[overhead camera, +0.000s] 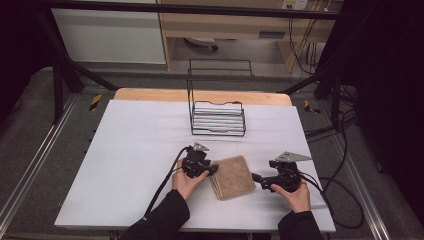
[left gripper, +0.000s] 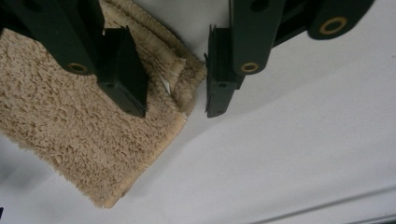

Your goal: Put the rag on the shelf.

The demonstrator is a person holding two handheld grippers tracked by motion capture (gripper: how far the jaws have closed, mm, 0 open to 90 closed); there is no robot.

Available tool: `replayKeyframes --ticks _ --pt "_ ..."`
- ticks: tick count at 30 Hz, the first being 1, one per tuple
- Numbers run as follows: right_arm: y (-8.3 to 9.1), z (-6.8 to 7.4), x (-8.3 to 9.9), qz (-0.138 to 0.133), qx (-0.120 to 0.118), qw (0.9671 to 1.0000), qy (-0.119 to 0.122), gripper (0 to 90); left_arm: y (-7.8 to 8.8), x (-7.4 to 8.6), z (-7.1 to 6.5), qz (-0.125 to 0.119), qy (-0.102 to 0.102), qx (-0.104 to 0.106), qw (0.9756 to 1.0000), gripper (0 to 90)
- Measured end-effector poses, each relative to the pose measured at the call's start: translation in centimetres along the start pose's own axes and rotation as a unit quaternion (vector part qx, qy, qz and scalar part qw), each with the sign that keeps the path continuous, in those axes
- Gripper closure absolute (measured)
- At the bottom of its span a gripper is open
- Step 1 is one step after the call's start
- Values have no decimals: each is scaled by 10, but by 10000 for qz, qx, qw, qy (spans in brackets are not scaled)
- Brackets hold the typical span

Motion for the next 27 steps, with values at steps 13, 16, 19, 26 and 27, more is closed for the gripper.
replayKeyframes --ticks 13,16,19,26,27 --pt "-14 2 -13 95 28 9999 -25 41 -3 4 -6 -69 -117 25 9999 749" --pt "-19 2 -19 91 22 9999 -52 42 -3 4 -7 -79 -149 -3 9999 752" --pt "-25 2 -23 123 17 9999 -70 67 -3 4 -6 -79 -169 7 9998 754" --pt "-46 -2 -33 153 -15 9997 -179 259 -4 4 -7 -94 -217 -1 9997 758" --pt "-50 -3 -34 169 -9 9997 -191 282 -4 4 -7 -99 -231 -11 9997 759"
Point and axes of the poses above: each handheld gripper's, and its own axes: y roughly backward along the jaws, x roughly out of its underside, z roughly to its left, the point moved 6 cm from there along -y, roughly forward along the jaws
